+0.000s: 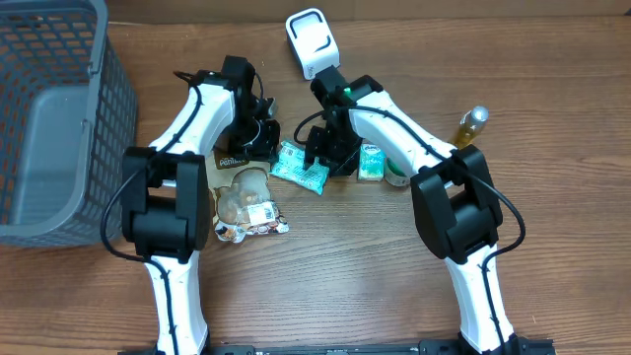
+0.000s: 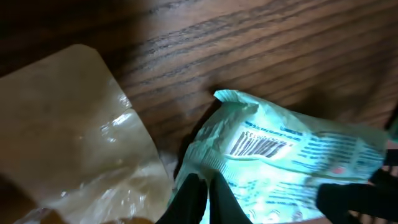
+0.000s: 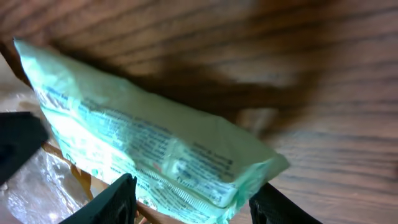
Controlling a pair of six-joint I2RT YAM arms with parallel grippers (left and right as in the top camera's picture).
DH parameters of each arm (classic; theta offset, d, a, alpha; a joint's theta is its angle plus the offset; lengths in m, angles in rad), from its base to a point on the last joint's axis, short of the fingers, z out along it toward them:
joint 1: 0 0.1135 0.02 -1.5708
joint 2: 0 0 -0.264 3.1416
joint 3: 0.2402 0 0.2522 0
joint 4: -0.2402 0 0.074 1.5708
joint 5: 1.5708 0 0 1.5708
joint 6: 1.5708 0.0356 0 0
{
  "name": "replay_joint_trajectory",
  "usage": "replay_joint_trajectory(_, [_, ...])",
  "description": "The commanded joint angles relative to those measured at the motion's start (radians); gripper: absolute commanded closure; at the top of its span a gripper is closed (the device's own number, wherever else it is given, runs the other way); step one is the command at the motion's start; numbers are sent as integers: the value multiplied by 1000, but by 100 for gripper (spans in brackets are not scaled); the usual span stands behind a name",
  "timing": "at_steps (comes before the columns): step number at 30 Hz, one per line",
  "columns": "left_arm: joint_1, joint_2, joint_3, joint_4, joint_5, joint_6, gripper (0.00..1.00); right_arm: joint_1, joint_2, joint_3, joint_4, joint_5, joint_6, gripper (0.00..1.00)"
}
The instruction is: Scan the item barcode
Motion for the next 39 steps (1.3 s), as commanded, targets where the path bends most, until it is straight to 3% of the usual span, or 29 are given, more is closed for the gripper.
replay_joint_trajectory(1, [-20,30,-2,5,27,23,96,-10,-10,-21,25,-13,-25,44])
replay_joint_trajectory(15, [-46,36,-14,28,-32,5,95,-29,-10,-129,214,-253,-123,46])
replay_joint_trajectory(22, [-52,36,-45,35,-82,-18,96,-60,-10,-129,233,-289,-142,52])
replay_joint_trajectory(27, [-52,37,-59,43,-85,-19,96,-77,-10,-129,272,-441,-243,62])
replay_joint_trajectory(39, [-52,37,-60,60,-85,-19,96,-57,-10,-130,328,-356,-243,73])
